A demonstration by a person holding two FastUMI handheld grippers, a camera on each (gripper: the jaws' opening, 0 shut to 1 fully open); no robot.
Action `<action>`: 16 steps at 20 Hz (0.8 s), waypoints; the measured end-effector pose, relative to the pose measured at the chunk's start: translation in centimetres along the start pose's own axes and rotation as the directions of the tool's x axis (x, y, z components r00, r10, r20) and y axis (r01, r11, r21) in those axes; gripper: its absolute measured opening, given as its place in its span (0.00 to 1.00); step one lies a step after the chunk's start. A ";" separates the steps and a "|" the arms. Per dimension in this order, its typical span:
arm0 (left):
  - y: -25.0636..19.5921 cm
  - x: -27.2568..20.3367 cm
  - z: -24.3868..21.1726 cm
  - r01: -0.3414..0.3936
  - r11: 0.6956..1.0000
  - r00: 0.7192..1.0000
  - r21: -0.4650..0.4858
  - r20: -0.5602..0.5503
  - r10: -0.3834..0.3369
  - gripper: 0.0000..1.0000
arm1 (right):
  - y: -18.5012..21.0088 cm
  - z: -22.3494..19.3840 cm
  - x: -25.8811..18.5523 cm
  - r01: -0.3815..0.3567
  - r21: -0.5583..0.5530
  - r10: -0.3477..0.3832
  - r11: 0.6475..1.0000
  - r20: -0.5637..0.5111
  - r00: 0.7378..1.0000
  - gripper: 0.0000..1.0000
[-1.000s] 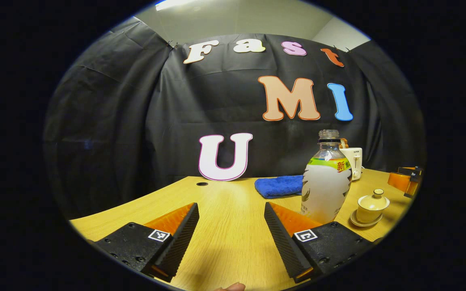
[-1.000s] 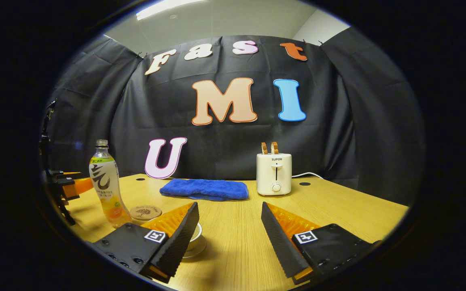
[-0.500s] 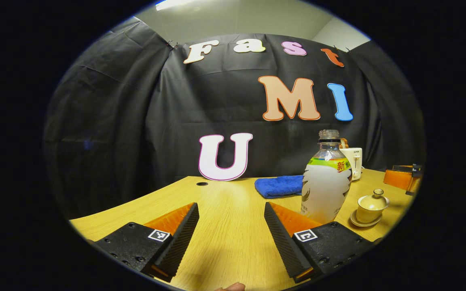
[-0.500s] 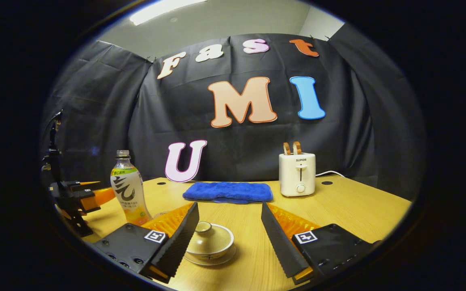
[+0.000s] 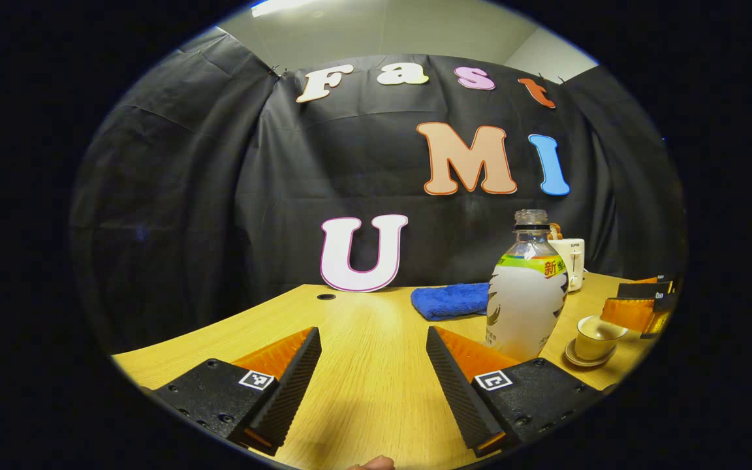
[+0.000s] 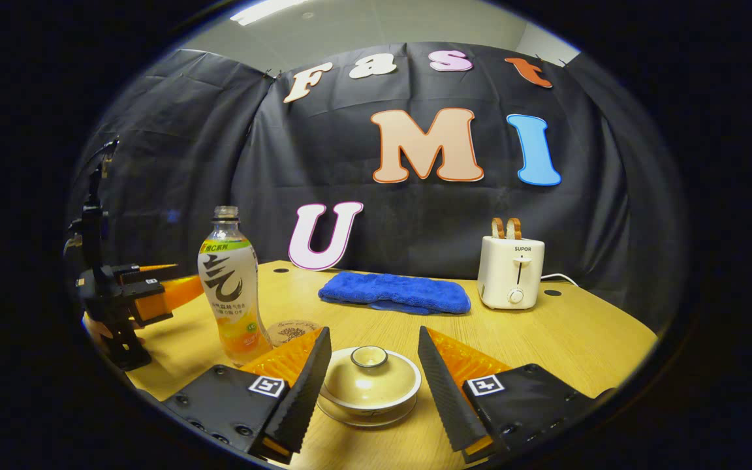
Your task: Open the teacup lid with one hand, grasp the water bottle and pour water into the teacup with the other hand; after pouring, place the water bottle on the coaster and then close the teacup lid.
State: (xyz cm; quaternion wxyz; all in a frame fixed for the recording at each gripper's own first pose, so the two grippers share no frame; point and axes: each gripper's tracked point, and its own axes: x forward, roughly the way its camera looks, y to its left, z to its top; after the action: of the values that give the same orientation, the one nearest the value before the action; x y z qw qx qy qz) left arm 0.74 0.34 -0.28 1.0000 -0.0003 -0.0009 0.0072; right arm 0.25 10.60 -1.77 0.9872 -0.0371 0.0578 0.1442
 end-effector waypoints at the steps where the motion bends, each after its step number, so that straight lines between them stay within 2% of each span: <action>1: 0.0 0.0 0.0 0.000 1.000 1.000 0.000 0.000 0.000 0.95 | 0.2 -0.3 0.0 -0.003 -0.011 0.003 1.000 -0.008 1.000 0.86; 4: 0.0 0.0 0.0 0.000 1.000 1.000 0.000 -0.001 0.000 0.95 | 0.2 -0.9 0.3 0.002 -0.027 -0.003 1.000 -0.036 0.999 0.67; 6: 0.0 0.0 0.0 0.000 1.000 1.000 0.000 -0.001 0.000 0.95 | 0.2 -1.1 0.6 0.004 -0.031 -0.006 1.000 -0.053 0.999 0.69; 7: 0.0 0.0 0.0 0.000 1.000 1.000 -0.001 -0.001 0.000 0.95 | 0.3 -1.2 0.6 0.004 -0.034 -0.006 0.999 -0.057 0.998 0.58; 8: 0.0 0.0 0.0 0.000 1.000 1.000 -0.001 -0.001 0.000 0.95 | 0.3 -1.5 0.9 0.013 -0.047 -0.016 0.999 -0.053 0.998 0.58; 10: 0.0 0.1 0.0 0.000 1.000 1.000 -0.001 -0.001 0.000 0.95 | -0.5 -0.9 0.6 0.034 -0.031 -0.035 0.999 -0.042 0.999 0.35; 14: 0.0 0.0 0.0 0.000 1.000 1.000 -0.001 -0.001 0.000 0.95 | -0.1 -0.9 0.7 0.022 -0.012 -0.023 1.000 -0.033 0.999 0.35; 15: 0.0 0.0 -0.1 0.000 1.000 1.000 -0.001 -0.001 0.000 0.95 | 0.1 -0.9 0.6 0.014 -0.007 -0.015 1.000 -0.040 0.999 0.29; 16: 0.0 0.1 0.0 0.000 1.000 1.000 0.000 -0.001 0.000 0.95 | 0.2 -0.9 0.5 0.011 0.000 -0.011 1.000 -0.035 0.999 0.30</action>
State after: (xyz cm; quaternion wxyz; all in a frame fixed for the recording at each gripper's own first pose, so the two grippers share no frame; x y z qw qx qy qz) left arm 0.79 0.39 -0.31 1.0000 -0.0005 -0.0004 0.0072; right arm 0.60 10.89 -2.70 0.9868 -0.0399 0.0748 0.1381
